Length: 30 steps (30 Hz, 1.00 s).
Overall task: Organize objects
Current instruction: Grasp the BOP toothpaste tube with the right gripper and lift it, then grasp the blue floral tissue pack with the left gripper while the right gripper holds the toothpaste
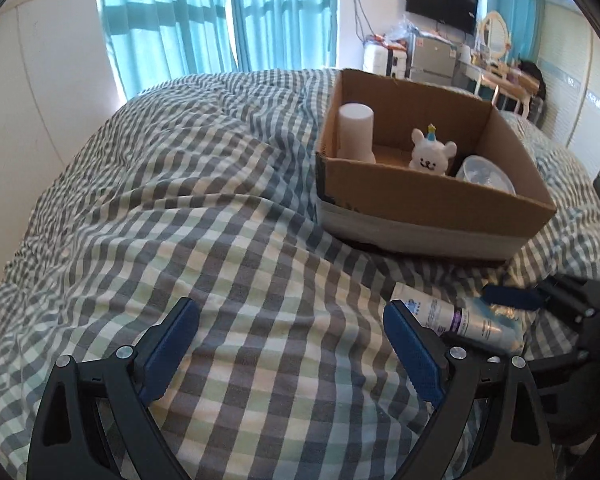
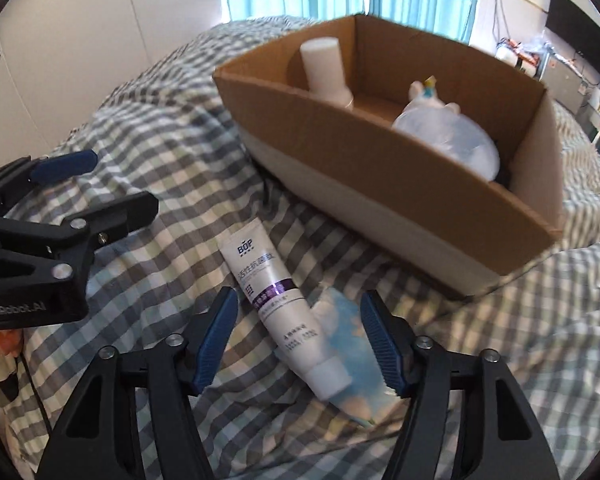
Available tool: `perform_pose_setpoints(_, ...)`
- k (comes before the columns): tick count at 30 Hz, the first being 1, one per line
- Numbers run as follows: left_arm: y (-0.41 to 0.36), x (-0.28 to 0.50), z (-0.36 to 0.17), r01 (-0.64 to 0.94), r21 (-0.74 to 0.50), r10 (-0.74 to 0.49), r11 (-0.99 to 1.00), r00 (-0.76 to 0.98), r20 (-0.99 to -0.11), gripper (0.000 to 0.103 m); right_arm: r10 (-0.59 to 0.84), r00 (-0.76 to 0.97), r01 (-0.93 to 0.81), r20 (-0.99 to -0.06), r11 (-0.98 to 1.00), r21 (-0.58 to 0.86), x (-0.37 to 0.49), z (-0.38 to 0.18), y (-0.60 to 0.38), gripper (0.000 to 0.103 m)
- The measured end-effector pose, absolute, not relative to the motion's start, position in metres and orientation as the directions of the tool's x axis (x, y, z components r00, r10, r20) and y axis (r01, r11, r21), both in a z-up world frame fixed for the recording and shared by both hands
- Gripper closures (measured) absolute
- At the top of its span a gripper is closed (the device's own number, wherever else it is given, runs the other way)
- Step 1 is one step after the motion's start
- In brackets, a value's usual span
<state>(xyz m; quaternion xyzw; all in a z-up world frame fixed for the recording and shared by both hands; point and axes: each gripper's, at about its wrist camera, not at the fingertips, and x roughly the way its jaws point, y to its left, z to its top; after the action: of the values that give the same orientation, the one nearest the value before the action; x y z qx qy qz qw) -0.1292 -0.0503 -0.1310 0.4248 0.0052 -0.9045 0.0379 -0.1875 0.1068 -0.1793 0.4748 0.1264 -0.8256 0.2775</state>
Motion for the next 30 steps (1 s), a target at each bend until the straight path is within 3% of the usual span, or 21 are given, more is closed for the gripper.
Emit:
perform_pose_setpoints(2, -0.054, -0.130, -0.131, 0.084, 0.003, -0.056, -0.996, -0.638, -0.768, 0.007, -0.341, -0.389, 0.584, -0.856, -0.809, 0.057, -0.189, -0.180, 0.103, 0.045)
perform_pose_setpoints(11, -0.057, -0.128, -0.130, 0.095, -0.011, -0.053, -0.995, -0.644, -0.763, 0.007, -0.317, -0.422, 0.594, -0.849, -0.804, 0.004, -0.175, -0.177, 0.103, 0.077)
perform_pose_setpoints(17, -0.046, -0.126, -0.125, 0.092, 0.031, -0.083, -0.995, -0.642, -0.762, 0.007, -0.340, -0.500, 0.532, -0.796, -0.846, 0.027, -0.157, -0.139, 0.139, 0.077)
perform_pose_setpoints(22, -0.016, -0.127, -0.122, 0.017, 0.037, -0.039, -0.999, -0.643, -0.765, 0.007, -0.319, -0.516, 0.479, -0.795, -0.877, 0.041, -0.144, -0.123, 0.175, 0.077)
perform_pose_setpoints(30, 0.049, -0.135, -0.142, -0.114, 0.067, 0.017, -0.991, -0.612, -0.791, 0.007, -0.205, -0.571, 0.363, -0.795, -0.932, -0.021, -0.142, -0.118, 0.213, 0.077)
